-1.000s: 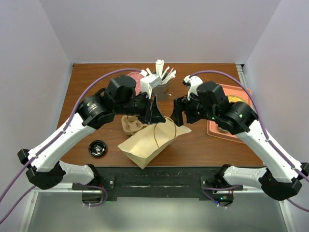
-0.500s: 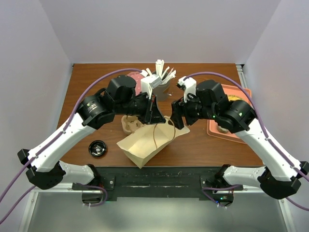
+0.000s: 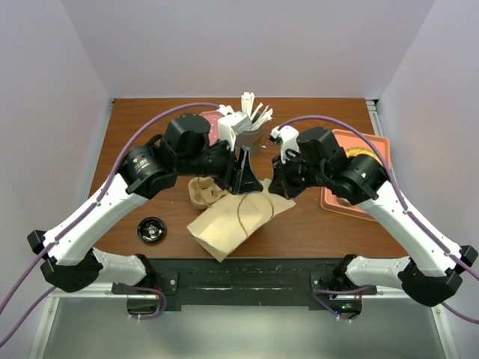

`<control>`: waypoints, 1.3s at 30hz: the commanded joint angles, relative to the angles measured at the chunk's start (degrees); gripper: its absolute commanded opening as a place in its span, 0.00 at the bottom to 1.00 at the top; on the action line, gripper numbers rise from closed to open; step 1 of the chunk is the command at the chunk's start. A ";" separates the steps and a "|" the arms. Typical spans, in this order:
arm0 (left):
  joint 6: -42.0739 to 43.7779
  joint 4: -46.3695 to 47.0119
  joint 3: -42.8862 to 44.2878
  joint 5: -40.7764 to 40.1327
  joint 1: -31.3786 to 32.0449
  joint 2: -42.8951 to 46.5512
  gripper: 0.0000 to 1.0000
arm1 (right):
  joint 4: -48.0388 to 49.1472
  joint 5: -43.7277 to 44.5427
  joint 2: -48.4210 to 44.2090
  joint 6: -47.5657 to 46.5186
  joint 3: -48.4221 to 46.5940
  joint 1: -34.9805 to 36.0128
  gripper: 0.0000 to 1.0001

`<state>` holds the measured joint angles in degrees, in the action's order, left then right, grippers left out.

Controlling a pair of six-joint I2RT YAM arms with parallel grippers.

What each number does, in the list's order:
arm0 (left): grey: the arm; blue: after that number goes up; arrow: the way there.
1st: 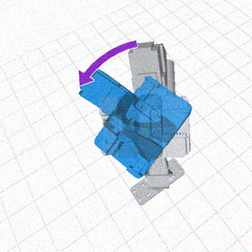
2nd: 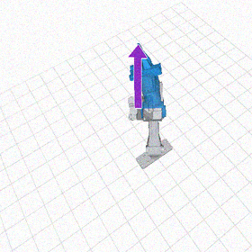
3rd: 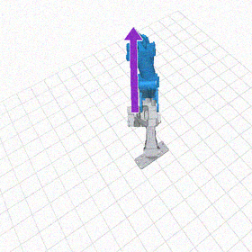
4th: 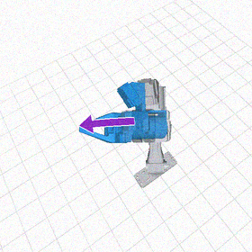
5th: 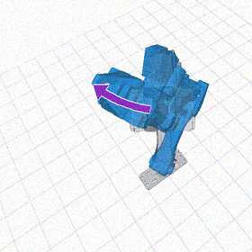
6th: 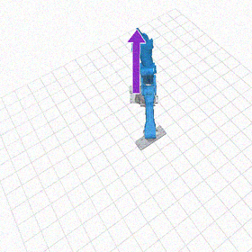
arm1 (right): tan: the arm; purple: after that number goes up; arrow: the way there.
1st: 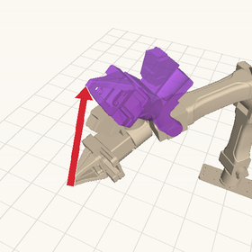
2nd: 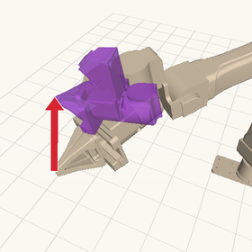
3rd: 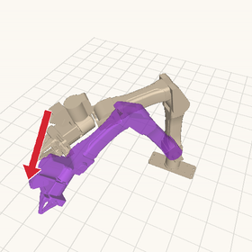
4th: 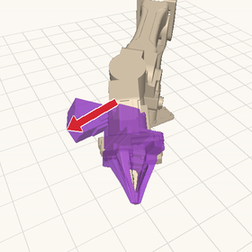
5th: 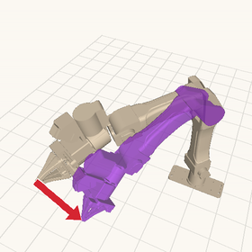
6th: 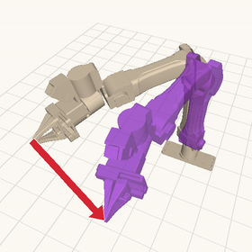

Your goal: Pack the takeout coffee

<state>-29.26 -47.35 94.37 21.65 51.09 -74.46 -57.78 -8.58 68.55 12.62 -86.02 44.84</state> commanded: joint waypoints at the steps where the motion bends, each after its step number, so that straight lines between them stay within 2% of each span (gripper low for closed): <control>1: 0.77 -0.79 7.40 -7.38 0.15 -1.47 0.66 | -3.65 2.32 -2.89 3.63 0.58 -0.19 0.00; 5: 1.48 -6.43 17.13 -18.73 -0.11 -5.43 0.72 | -9.18 6.02 -3.60 5.48 0.15 -0.10 0.00; 8: -0.52 -10.90 22.52 -26.81 -0.99 -9.03 0.72 | -12.52 10.84 -4.48 7.85 -0.38 -0.10 0.00; 10: -2.46 -14.67 23.49 -30.42 -4.13 -11.14 0.70 | -13.58 13.22 -4.92 9.43 0.32 -0.19 0.00; 12: -6.85 -16.88 21.49 -32.62 -7.22 -11.07 0.64 | -13.50 16.57 -5.62 10.14 1.37 -0.19 0.00; 13: -8.87 -17.24 17.56 -32.90 -10.54 -10.45 0.63 | -13.07 17.79 -5.80 10.75 2.77 -0.19 0.00; 18: -13.98 -17.07 6.63 -42.02 -13.55 -5.80 0.64 | -9.82 23.16 -6.50 12.69 4.63 -0.19 0.00; 22: -18.90 -13.92 -4.50 -42.48 -15.05 -1.93 0.65 | -5.86 26.15 -8.61 13.22 6.39 -0.19 0.00; 28: -21.46 -8.91 -15.51 -39.85 -18.39 1.42 0.62 | -1.64 29.32 -9.58 14.10 8.94 -0.28 0.00; 35: -23.91 -9.16 -15.18 -38.08 -19.45 -3.84 0.63 | -1.37 31.69 -7.82 14.80 8.50 -0.19 0.00; 39: -23.83 -4.52 -18.41 -36.77 -19.89 -4.56 0.64 | -1.55 31.34 -7.47 15.76 9.03 -0.19 0.00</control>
<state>-50.98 -57.63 77.89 -15.73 31.88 -78.50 -61.47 20.60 61.04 26.39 -77.10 44.84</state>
